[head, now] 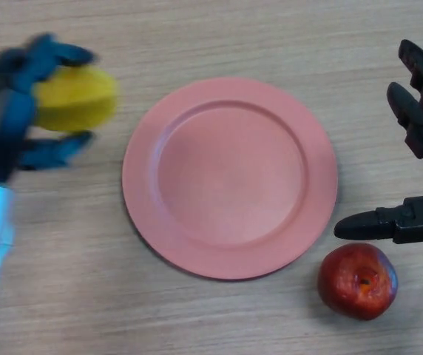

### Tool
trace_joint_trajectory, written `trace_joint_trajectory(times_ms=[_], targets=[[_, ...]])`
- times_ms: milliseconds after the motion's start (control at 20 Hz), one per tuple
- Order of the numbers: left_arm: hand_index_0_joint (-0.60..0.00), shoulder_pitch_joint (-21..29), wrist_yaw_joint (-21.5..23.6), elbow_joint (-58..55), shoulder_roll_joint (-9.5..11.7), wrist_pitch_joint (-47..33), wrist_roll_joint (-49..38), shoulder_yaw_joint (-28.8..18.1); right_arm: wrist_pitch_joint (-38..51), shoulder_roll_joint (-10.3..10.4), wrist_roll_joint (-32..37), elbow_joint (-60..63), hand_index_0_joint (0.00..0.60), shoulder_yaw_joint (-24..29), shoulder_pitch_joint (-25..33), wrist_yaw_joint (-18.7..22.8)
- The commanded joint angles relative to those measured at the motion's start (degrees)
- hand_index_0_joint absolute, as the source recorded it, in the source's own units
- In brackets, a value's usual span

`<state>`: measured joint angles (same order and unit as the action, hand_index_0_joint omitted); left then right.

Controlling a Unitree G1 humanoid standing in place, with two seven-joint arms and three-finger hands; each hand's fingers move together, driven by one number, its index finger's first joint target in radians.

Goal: Pick up the yellow starfruit and place it on the plate

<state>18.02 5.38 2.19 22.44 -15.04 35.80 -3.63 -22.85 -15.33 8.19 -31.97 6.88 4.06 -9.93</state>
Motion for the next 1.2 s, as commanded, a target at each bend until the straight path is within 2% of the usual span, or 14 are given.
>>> trace_joint_trajectory(times_ms=[50, 150, 250, 350, 400, 450, 500, 550, 600, 650, 700, 900, 1050, 1200], targets=[[-0.600, -1.5, -3.1, -8.5, -2.7, -1.3, 4.8, 1.5, 8.0, -1.5, -0.6, -3.1, 0.000, 3.9, 1.6, 2.4], [-0.600, -3.6, -9.3, -11.2, -6.5, 1.2, 2.2, 4.7, 7.1, -1.6, -0.5, -3.8, 0.000, 3.8, 1.7, 2.6], [-0.600, -3.1, -8.4, -8.8, -8.2, 1.8, 2.8, 6.1, 7.3, -1.6, -1.2, -4.3, 0.000, 3.5, 2.0, 2.9], [-0.600, -2.8, -7.8, -9.8, -10.6, 5.9, -6.6, 6.8, 8.3, -1.4, -2.2, -4.3, 0.000, 3.0, 1.9, 3.2], [-0.600, -2.8, -8.2, -10.4, -10.9, 7.4, -8.0, 7.1, 8.4, -1.3, -2.6, -4.3, 0.000, 2.8, 1.7, 3.1], [-0.551, -2.7, -8.8, -10.8, -11.0, 8.7, -9.1, 7.3, 8.3, -1.2, -2.8, -4.3, 0.000, 2.7, 1.5, 3.0], [-0.451, -2.8, -9.3, -11.0, -11.1, 9.3, -9.4, 7.4, 8.2, -1.2, -2.9, -4.4, 0.000, 2.7, 1.5, 3.0], [-0.301, -3.1, -10.3, -11.0, -10.9, 10.6, -8.4, 8.0, 7.7, -1.2, -3.0, -4.6, 0.000, 2.6, 1.7, 2.9], [-0.201, -3.5, -11.3, -10.8, -10.7, 11.4, -6.7, 8.6, 7.2, -1.2, -3.1, -4.8, 0.000, 2.5, 1.9, 2.9], [-0.050, -4.7, -13.7, -10.2, -10.5, 12.7, -2.3, 9.4, 6.6, -1.2, -3.7, -5.2, 0.000, 2.1, 2.4, 2.9], [0.000, -5.5, -14.8, -9.7, -10.4, 13.0, 0.8, 9.7, 6.6, -1.2, -4.3, -5.1, 0.000, 1.8, 2.7, 3.0], [0.000, -6.2, -16.0, -11.9, -10.7, 15.3, 2.2, 9.1, 6.8, -1.0, -5.0, -4.4, 0.000, 1.2, 3.3, 3.1], [0.000, -5.8, -12.5, -14.0, -10.6, 15.0, -2.0, 7.7, 8.9, -0.8, -6.8, -2.4, 0.000, -0.2, 4.7, 3.8], [0.000, -5.9, -9.6, -15.8, -9.1, 11.9, -6.1, 5.0, 9.2, -0.7, -6.2, -2.0, 0.000, -0.5, 5.7, 4.1]])
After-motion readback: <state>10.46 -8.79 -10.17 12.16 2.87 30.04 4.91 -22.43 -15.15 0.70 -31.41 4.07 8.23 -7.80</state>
